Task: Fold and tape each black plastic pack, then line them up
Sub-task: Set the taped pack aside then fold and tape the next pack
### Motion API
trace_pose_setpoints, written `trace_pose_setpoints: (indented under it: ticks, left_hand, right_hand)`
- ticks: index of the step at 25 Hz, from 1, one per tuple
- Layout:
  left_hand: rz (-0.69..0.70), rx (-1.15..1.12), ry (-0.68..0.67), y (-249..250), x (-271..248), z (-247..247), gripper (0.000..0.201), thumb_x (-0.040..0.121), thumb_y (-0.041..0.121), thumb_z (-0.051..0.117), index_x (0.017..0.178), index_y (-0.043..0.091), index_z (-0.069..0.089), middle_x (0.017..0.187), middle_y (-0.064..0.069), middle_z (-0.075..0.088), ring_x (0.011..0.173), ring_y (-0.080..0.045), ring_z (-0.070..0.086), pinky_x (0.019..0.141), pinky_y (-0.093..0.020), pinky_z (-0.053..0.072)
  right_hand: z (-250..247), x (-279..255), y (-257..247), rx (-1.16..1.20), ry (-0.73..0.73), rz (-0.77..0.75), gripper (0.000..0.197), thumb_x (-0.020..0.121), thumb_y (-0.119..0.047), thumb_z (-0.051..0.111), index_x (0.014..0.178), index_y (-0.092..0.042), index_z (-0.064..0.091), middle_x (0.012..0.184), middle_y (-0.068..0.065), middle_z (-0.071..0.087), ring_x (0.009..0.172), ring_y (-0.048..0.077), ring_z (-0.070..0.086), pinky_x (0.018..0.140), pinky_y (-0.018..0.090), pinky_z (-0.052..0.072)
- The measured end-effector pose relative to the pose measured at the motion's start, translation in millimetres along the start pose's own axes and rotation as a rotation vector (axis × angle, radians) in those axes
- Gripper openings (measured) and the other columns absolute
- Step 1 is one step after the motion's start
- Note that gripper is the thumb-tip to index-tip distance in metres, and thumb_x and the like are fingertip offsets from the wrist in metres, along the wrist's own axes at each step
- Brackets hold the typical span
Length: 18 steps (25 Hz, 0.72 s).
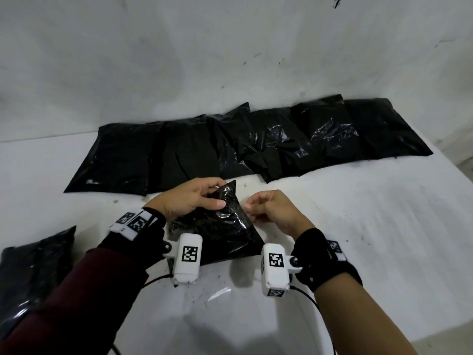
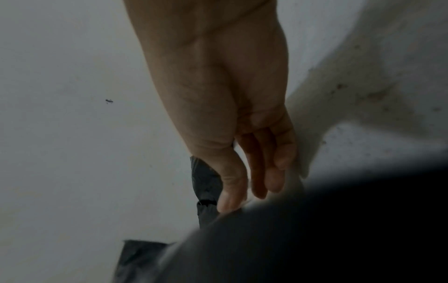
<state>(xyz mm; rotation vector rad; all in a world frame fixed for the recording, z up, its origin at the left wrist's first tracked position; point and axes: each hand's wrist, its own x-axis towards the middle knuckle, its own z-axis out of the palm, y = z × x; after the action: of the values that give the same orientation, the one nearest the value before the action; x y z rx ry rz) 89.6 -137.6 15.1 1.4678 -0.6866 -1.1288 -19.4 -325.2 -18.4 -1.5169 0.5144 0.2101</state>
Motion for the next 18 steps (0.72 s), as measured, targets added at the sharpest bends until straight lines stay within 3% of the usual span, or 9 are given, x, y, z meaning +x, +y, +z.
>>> trace_pose_setpoints:
  ticks: [3, 7, 10, 14, 16, 18]
  left_hand:
    - [0.042, 0.018, 0.017, 0, -5, 0, 0.031, 0.075, 0.014, 0.066, 0.103, 0.006, 0.056, 0.087, 0.004, 0.069, 0.083, -0.009, 0.064, 0.075, -0.020, 0.050]
    - [0.090, 0.029, 0.072, 4, -8, 3, 0.027, 0.077, 0.010, 0.059, 0.104, 0.006, 0.056, 0.089, 0.006, 0.067, 0.087, -0.007, 0.062, 0.078, -0.018, 0.048]
    - [0.090, 0.020, 0.110, 5, -11, 2, 0.030, 0.077, 0.013, 0.060, 0.106, 0.007, 0.056, 0.092, 0.003, 0.065, 0.089, -0.009, 0.061, 0.080, -0.019, 0.049]
    - [0.052, 0.043, 0.111, 6, -12, 1, 0.032, 0.081, 0.012, 0.060, 0.110, 0.001, 0.054, 0.097, -0.007, 0.063, 0.090, -0.015, 0.061, 0.083, -0.022, 0.050]
    - [0.037, 0.082, 0.146, 5, -12, 3, 0.027, 0.086, 0.007, 0.060, 0.111, -0.001, 0.053, 0.096, -0.008, 0.062, 0.088, -0.014, 0.060, 0.081, -0.021, 0.049]
    - [0.039, 0.112, 0.190, 4, -10, 4, 0.025, 0.088, 0.006, 0.059, 0.112, -0.002, 0.054, 0.098, -0.009, 0.062, 0.089, -0.013, 0.061, 0.083, -0.021, 0.048]
  right_hand:
    - [18, 2, 7, -0.029, -0.052, 0.010, 0.020, 0.081, 0.010, 0.055, 0.077, -0.006, 0.066, 0.063, 0.007, 0.063, 0.054, 0.014, 0.057, 0.058, 0.025, 0.047]
    - [32, 5, 10, 0.025, -0.093, -0.006, 0.018, 0.084, 0.010, 0.052, 0.096, 0.009, 0.065, 0.079, 0.019, 0.064, 0.066, 0.023, 0.061, 0.066, 0.029, 0.052]
    - [32, 5, 8, 0.020, -0.074, -0.022, 0.009, 0.082, 0.008, 0.059, 0.087, 0.003, 0.065, 0.065, 0.007, 0.066, 0.057, 0.015, 0.062, 0.058, 0.022, 0.052]
    - [29, 3, 2, -0.156, -0.009, -0.111, 0.022, 0.079, 0.013, 0.057, 0.076, -0.008, 0.064, 0.063, 0.000, 0.063, 0.058, 0.010, 0.059, 0.060, 0.022, 0.049]
    - [23, -4, -7, -0.120, -0.012, -0.131, 0.007, 0.086, -0.005, 0.062, 0.082, -0.004, 0.067, 0.071, 0.003, 0.066, 0.063, 0.011, 0.061, 0.062, 0.021, 0.048]
    - [18, -14, -19, -0.010, -0.150, -0.102, 0.033, 0.086, -0.037, 0.063, 0.089, -0.005, 0.070, 0.080, 0.006, 0.069, 0.073, 0.015, 0.064, 0.069, 0.023, 0.050]
